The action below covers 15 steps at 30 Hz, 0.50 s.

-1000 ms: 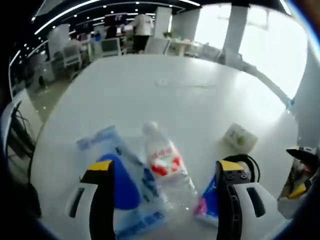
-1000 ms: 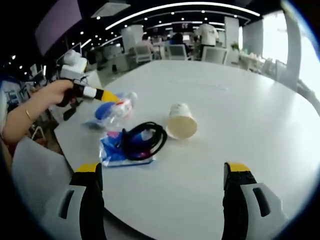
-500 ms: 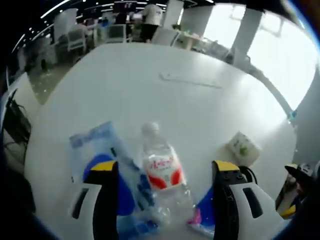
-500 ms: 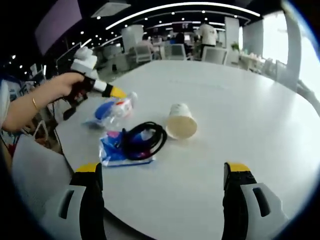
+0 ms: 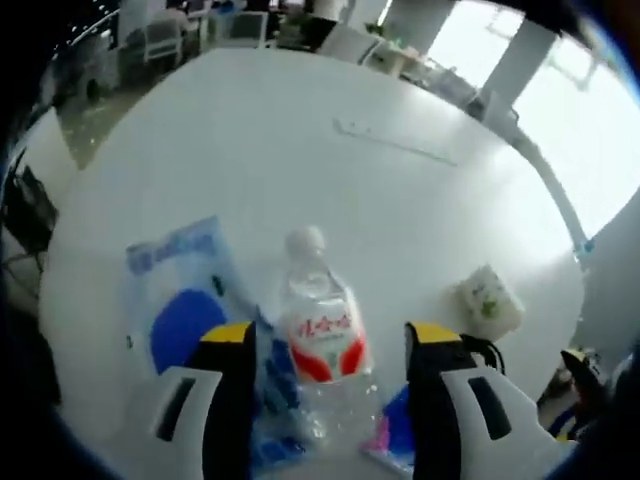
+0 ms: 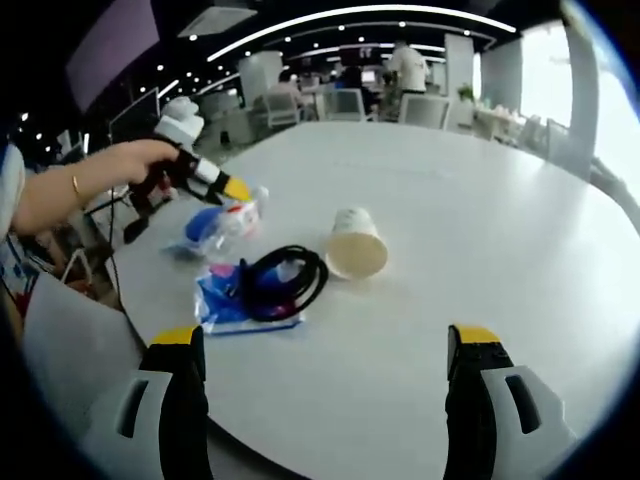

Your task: Arrange the tabletop items into an orderly group along one side of the table until the central work area is clear of visible clutter.

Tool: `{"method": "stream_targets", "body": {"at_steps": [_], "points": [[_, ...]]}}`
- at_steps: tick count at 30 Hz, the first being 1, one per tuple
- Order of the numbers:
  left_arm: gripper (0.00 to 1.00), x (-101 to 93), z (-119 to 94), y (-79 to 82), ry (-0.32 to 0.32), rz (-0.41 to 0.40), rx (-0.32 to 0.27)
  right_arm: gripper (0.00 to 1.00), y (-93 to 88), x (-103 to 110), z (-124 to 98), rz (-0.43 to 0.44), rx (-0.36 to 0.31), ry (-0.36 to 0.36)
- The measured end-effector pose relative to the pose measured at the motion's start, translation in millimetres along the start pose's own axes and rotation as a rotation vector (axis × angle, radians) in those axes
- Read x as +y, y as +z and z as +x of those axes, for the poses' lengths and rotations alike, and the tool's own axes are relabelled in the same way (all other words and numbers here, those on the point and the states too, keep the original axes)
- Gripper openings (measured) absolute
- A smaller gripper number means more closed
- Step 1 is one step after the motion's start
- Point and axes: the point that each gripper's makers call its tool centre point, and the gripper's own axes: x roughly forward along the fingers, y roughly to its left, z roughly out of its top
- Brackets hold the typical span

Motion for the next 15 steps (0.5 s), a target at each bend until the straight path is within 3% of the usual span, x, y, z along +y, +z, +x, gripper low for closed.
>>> {"method": "stream_targets", "body": {"at_steps": [7,11,15], "points": [[0.53,-10.8,6,6.5,-0.003,0.025,0.033,1.00,0.3,1,0,-0.002,-0.004,0.004],[0.52,-11.5,10,1.4,-0.010,-0.024,0.080,1.00,-1.1,1,0,-0.009,0.003,0.003],[0.46,-6.1,13,-4.5,-0.003,-0.022,0.136,1.00,-1.1,1,0,-0.013,0.004,0.000]]}}
